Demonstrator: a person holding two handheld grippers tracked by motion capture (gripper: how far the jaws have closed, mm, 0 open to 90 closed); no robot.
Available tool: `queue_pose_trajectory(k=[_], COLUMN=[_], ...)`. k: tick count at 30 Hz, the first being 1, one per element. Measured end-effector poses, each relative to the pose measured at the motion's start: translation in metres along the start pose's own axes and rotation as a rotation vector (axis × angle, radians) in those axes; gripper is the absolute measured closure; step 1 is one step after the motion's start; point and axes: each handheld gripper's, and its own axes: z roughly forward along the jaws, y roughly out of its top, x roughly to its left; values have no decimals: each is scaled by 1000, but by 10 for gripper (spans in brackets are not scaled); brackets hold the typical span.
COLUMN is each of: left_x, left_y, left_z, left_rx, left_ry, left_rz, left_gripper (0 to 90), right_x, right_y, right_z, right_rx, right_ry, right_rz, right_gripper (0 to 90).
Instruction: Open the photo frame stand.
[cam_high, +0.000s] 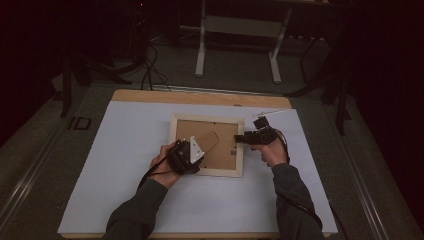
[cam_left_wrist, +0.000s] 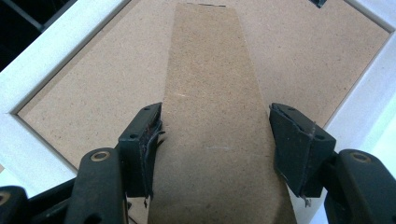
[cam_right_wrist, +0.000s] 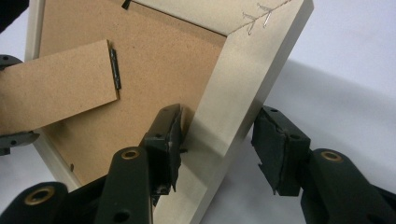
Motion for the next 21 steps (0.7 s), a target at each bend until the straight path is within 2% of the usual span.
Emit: queue_pose_trajectory(k=[4, 10, 18, 21], left_x=[0, 3, 15, 22], left_y=[-2, -3, -4, -5], left_z=[0, 0, 3, 3], left_rx=[-15, -15, 6, -3], left_ry=[-4, -27, -121, -168], left_rz=[-3, -23, -127, -184], left_gripper=[389, 387, 382, 378], right_x=[-2, -1, 1, 2], right_y=[-1, -3, -5, -5], right_z=[-2, -4, -5, -6], right_rx=[-2, -15, -29, -33], right_ry=[18, 22, 15, 11], right_rz=[31, 49, 50, 41], right_gripper=[551, 563, 566, 566])
